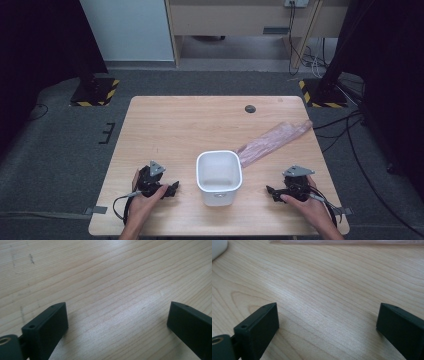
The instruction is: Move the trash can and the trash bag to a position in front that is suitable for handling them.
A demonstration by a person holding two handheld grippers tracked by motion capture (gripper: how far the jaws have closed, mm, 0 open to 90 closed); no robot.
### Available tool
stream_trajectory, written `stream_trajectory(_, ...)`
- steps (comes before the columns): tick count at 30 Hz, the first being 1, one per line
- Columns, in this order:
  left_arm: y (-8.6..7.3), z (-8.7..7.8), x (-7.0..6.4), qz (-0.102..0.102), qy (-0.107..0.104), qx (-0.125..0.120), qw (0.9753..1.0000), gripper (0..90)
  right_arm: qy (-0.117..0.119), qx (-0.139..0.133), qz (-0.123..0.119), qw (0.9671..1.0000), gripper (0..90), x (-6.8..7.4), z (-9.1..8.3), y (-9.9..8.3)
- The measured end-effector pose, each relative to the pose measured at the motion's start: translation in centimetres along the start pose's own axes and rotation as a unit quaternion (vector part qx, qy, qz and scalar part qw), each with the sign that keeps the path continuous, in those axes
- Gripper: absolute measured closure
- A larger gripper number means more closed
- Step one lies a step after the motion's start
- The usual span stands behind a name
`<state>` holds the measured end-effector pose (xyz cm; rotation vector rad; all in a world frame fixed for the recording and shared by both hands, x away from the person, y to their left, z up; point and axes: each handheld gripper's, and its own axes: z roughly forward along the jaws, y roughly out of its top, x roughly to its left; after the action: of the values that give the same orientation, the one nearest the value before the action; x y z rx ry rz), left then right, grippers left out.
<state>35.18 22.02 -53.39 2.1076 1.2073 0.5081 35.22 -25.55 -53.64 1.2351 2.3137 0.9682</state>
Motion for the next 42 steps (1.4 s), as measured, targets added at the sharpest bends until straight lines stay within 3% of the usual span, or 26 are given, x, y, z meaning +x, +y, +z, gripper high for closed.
stream_trajectory(6, -0.2, -0.7, -0.7, 0.015, 0.022, 0.003, 0.9996, 6.0, 0.007, -0.011, -0.007, 0.9999, 8.3, 0.6, -0.7, 0.5)
stream_trajectory(8, -0.1, -0.9, -0.9, 0.016, 0.019, -0.001, 0.9997, 6.0, 0.010, -0.018, -0.008, 0.9998, 9.5, 0.7, -0.9, 0.6)
stream_trajectory(11, 0.3, -1.5, -1.9, 0.024, 0.021, -0.010, 0.9994, 6.2, 0.021, -0.031, -0.022, 0.9991, 11.5, 1.6, -1.7, 0.9)
stream_trajectory(12, 0.3, -2.1, -3.1, 0.045, 0.023, -0.002, 0.9987, 6.2, 0.024, -0.036, -0.024, 0.9988, 11.4, 1.9, -1.9, 0.9)
stream_trajectory(15, 0.1, -2.3, -3.9, 0.053, 0.024, 0.005, 0.9983, 6.3, 0.023, -0.043, -0.031, 0.9983, 11.3, 2.3, -2.3, 1.3)
stream_trajectory(19, -0.2, -2.7, -4.5, 0.053, 0.017, 0.006, 0.9984, 6.3, 0.036, -0.060, -0.040, 0.9967, 12.2, 3.1, -2.9, 1.8)
stream_trajectory(22, 0.0, -3.5, -4.6, 0.046, 0.016, -0.010, 0.9988, 5.3, 0.043, -0.066, -0.039, 0.9962, 11.1, 3.7, -3.1, 1.8)
stream_trajectory(24, 0.0, -4.1, -4.9, 0.041, 0.000, -0.025, 0.9988, 4.8, 0.049, -0.074, -0.047, 0.9950, 9.9, 4.7, -3.5, 2.3)
stream_trajectory(26, 0.0, -4.2, -5.1, 0.041, -0.003, -0.026, 0.9988, 4.9, 0.056, -0.080, -0.046, 0.9942, 10.6, 5.1, -3.6, 2.5)
stream_trajectory(29, 0.2, -4.6, -5.6, 0.040, -0.011, -0.038, 0.9984, 5.6, 0.073, -0.088, -0.059, 0.9917, 12.0, 6.3, -3.7, 2.9)
stream_trajectory(30, 0.3, -5.0, -6.2, 0.045, -0.021, -0.044, 0.9978, 5.7, 0.083, -0.092, -0.075, 0.9895, 12.9, 7.2, -3.8, 3.1)
stream_trajectory(31, 0.3, -5.0, -6.2, 0.045, -0.021, -0.044, 0.9978, 5.7, 0.083, -0.092, -0.075, 0.9895, 12.9, 7.2, -3.8, 3.1)
stream_trajectory(32, 0.4, -5.5, -6.8, 0.043, -0.035, -0.055, 0.9970, 5.7, 0.090, -0.094, -0.082, 0.9880, 15.8, 8.0, -3.7, 3.3)
stream_trajectory(35, 0.3, -5.8, -7.4, 0.050, -0.033, -0.058, 0.9965, 5.9, 0.102, -0.097, -0.088, 0.9862, 18.0, 8.8, -3.7, 3.4)
stream_trajectory(39, 0.6, -6.3, -7.8, 0.048, -0.047, -0.079, 0.9946, 7.4, 0.110, -0.107, -0.108, 0.9822, 22.2, 10.1, -3.8, 3.9)
stream_trajectory(40, 0.6, -6.1, -8.1, 0.049, -0.065, -0.078, 0.9937, 12.4, 0.126, -0.114, -0.103, 0.9801, 23.9, 10.6, -4.1, 4.2)
stream_trajectory(41, 0.6, -6.1, -8.1, 0.049, -0.065, -0.078, 0.9937, 12.8, 0.126, -0.114, -0.103, 0.9801, 23.9, 10.6, -4.1, 4.2)
stream_trajectory(42, 0.6, -5.9, -8.6, 0.057, -0.077, -0.070, 0.9930, 12.8, 0.139, -0.118, -0.101, 0.9779, 24.9, 11.0, -4.1, 4.3)
